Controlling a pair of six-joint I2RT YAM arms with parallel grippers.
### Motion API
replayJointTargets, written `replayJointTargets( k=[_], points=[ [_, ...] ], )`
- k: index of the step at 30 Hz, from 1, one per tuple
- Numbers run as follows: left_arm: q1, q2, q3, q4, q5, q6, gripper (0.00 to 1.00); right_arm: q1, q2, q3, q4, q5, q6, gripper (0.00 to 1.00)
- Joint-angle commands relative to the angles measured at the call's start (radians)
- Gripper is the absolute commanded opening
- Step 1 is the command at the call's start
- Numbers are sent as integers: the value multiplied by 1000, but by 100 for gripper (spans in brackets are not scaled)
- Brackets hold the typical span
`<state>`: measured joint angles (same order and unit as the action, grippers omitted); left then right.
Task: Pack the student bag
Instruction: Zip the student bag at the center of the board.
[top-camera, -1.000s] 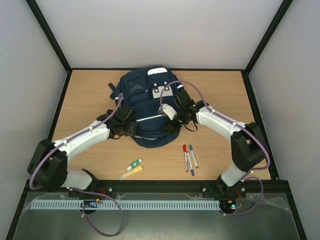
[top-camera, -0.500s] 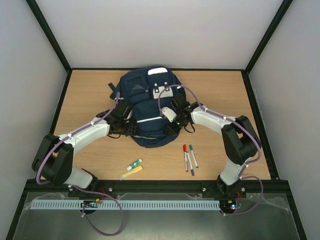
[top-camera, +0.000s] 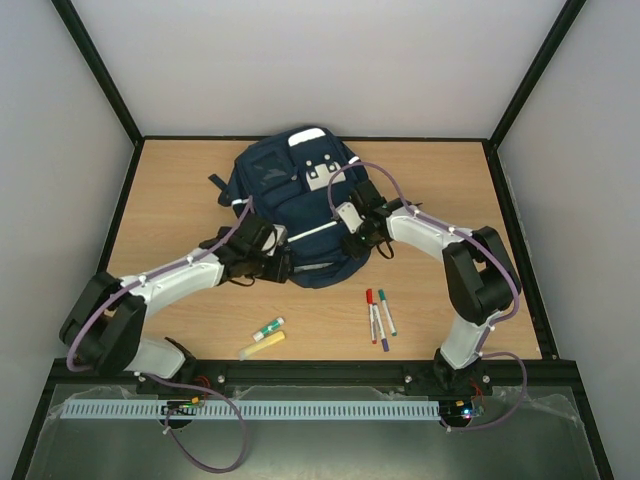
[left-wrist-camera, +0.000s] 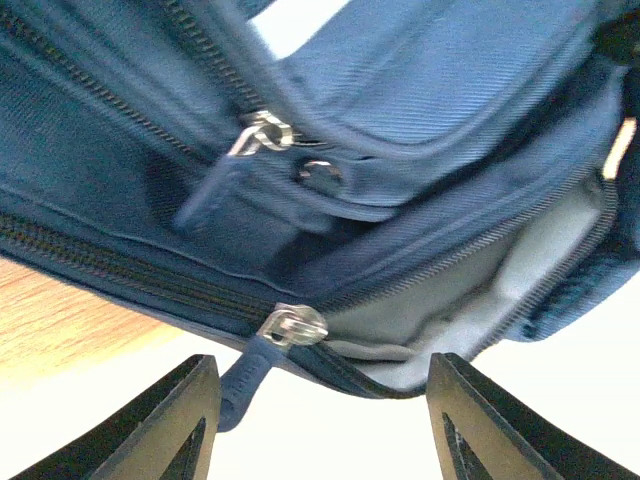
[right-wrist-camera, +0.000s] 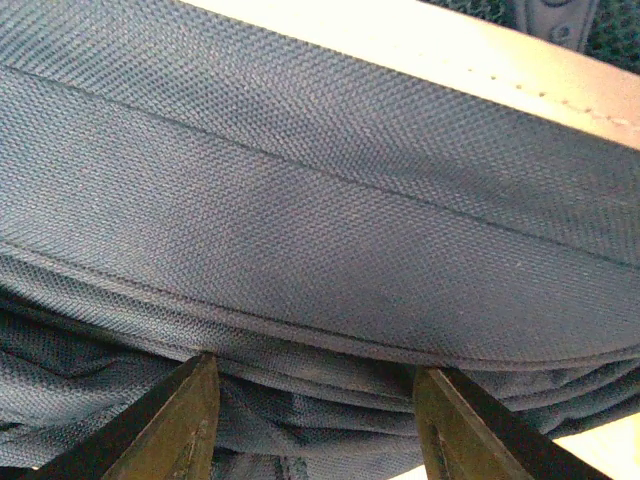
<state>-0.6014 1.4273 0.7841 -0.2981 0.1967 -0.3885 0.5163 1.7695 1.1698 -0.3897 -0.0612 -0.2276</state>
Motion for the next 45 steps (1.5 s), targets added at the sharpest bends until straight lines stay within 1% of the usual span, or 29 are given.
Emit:
replayJointTargets(
  k=[1,3,5,6,7,9,11,14,17,22,27,32,38,45],
  points=[
    [-17,-94,-37,47,8,5,58,-17,7,3,2,71,16,54],
    [-17,-130,-62,63,-17,-5,57,-17,0,3,1,60,14,54],
    [-16,-149,-73,47,-94,-33,57,-17,-4,2,0,44,11,54],
    [-15,-149,-75,37,-130,-46,59,-18,-5,2,0,38,11,54],
    [-15,-145,-74,29,-152,-52,62,-18,-4,3,1,33,11,54],
    [-16,-127,-72,22,-162,-46,64,-18,-6,4,1,25,11,54],
    [-18,-107,-67,11,-169,-39,62,-18,-8,2,0,18,9,54],
    [-23,-84,-62,10,-126,-5,58,-18,-8,1,-1,9,8,54],
    [-29,-61,-54,2,-127,5,55,-18,-4,2,-4,0,6,54],
    [-30,-12,-38,-1,-105,21,57,-18,3,4,-8,-16,3,54],
    [-31,24,-51,76,-44,-10,55,-18,1,4,-11,-25,2,54],
    [-29,-8,-106,177,-26,-60,51,-17,-1,3,-15,-35,1,54],
    [-9,-86,-203,330,-5,-83,40,-18,4,5,-18,-44,0,54],
    [16,-91,-233,356,3,-91,34,-19,5,5,-20,-46,0,54]
  ],
)
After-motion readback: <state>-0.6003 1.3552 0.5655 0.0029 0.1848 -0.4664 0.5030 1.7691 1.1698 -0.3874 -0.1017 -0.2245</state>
